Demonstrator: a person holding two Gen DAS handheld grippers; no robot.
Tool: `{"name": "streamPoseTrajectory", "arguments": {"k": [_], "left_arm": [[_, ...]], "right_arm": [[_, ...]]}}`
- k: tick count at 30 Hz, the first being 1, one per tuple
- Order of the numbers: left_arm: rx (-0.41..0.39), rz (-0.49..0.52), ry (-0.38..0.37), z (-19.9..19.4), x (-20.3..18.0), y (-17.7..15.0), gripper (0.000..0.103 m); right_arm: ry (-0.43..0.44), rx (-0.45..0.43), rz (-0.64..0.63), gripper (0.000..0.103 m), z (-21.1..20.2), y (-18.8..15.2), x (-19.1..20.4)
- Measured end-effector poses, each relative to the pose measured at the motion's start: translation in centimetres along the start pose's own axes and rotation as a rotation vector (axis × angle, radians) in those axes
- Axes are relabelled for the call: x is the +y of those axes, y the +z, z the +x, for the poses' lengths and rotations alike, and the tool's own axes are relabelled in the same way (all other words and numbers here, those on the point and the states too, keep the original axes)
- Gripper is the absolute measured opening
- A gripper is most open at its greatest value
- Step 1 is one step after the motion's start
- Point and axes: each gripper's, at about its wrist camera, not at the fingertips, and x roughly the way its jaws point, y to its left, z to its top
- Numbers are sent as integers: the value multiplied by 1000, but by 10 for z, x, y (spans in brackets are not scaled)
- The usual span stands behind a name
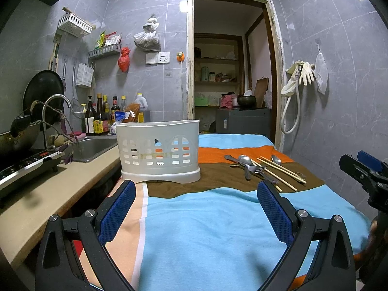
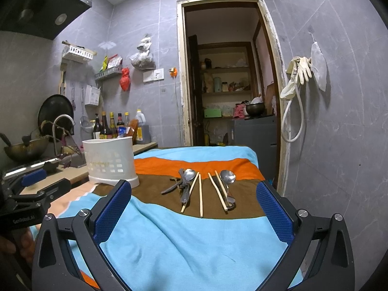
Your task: Organize utensils
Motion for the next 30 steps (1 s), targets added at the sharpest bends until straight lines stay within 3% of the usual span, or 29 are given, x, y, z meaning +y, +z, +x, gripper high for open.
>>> {"name": "streamPoseTrajectory", "arguments": {"k": [30], "left_arm": [[-1,8,1,0,-1,0,98]], "right_arm": [[0,-1,-9,103,-1,0,3]]}}
